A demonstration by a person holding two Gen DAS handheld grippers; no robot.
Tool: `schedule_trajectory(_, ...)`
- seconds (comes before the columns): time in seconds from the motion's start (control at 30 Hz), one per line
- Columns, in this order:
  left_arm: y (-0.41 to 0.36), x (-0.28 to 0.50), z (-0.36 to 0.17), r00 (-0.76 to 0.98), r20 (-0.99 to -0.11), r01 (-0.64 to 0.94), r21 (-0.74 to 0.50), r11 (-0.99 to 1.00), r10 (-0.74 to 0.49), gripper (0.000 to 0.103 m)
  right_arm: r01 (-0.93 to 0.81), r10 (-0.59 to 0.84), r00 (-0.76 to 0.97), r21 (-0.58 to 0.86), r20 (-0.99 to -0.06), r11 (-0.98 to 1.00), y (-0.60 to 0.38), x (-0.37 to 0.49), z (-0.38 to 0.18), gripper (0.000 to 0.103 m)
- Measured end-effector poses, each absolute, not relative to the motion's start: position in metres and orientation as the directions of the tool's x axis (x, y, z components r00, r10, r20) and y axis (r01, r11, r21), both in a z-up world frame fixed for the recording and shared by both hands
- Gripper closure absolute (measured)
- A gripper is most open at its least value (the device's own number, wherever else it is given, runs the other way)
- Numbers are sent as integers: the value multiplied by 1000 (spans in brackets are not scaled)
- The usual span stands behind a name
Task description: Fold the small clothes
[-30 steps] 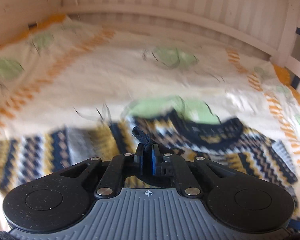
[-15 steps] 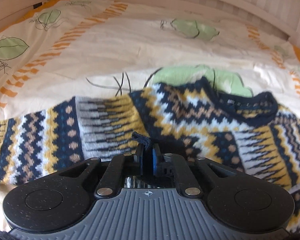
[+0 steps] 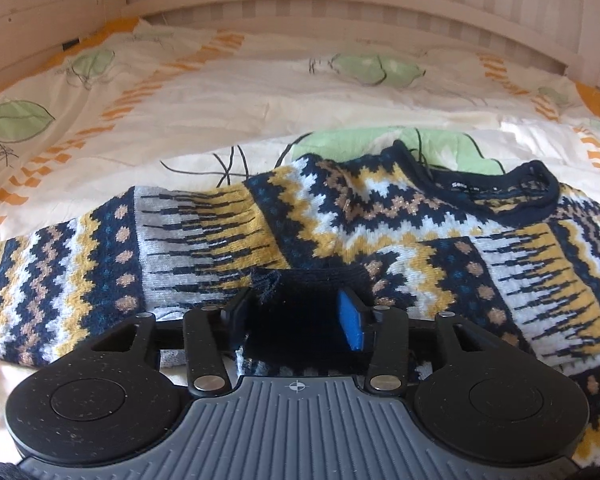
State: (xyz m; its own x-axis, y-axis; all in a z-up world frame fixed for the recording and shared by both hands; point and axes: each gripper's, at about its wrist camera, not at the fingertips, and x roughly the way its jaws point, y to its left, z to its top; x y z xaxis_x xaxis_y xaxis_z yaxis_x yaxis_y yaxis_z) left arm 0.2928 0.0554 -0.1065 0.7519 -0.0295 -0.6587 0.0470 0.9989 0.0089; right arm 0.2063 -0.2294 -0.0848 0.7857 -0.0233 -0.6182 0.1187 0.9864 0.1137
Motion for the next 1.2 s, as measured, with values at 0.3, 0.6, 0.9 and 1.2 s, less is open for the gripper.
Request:
schedule_trajectory(0.3, 65, 289, -98, 739, -668, 80, -42, 996, -87, 57, 120, -48, 795, 80, -605, 990, -223, 207, -91, 0)
schedule_trajectory(0.6, 123, 245, -69, 767, -640, 20, -55, 998, -50, 43, 119, -42, 797, 88, -602, 989, -224, 206, -91, 0)
schedule_trajectory(0.9, 221, 223, -55, 758, -633, -244, -52, 968, 157, 42, 119, -44, 797, 87, -602, 989, -224, 206, -91, 0)
schedule_trajectory(1.2, 294, 226, -30, 732, -584, -426, 10, 905, 351, 41, 120, -44, 797, 86, -602, 989, -224, 206, -91, 0)
